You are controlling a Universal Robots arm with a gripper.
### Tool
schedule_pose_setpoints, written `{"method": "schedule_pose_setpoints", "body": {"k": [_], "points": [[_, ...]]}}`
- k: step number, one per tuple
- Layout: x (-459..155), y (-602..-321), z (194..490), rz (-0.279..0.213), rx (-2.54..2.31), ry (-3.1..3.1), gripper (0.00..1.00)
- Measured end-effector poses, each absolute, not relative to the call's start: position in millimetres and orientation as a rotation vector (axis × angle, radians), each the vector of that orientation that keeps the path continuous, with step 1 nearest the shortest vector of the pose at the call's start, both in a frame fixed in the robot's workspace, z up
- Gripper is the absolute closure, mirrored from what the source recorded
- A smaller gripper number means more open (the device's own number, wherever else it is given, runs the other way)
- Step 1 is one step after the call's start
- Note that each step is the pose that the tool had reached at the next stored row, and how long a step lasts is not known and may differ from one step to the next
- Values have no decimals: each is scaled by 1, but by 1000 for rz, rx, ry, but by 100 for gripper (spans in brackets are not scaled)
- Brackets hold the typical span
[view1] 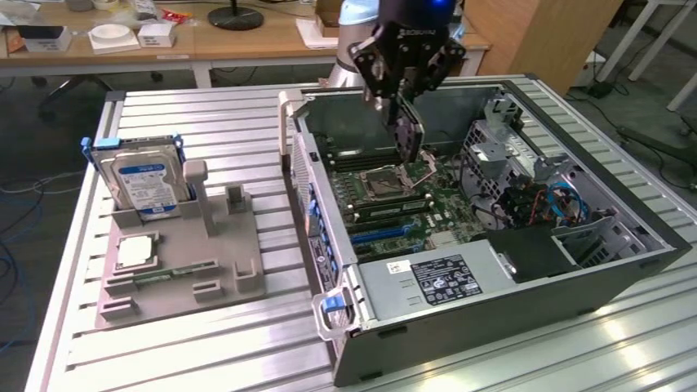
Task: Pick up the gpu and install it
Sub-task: 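Pick up the gpu and move the gpu toward the slot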
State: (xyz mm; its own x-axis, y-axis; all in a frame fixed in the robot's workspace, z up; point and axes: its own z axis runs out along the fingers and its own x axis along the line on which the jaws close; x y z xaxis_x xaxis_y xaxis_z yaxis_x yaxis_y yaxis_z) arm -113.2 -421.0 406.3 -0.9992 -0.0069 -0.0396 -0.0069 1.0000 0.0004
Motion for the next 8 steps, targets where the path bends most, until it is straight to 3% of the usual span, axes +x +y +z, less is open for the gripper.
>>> {"method": "schedule_pose_setpoints", "body": {"k": [8], "points": [[-85,-421,405,4,-17,3102,73]]}}
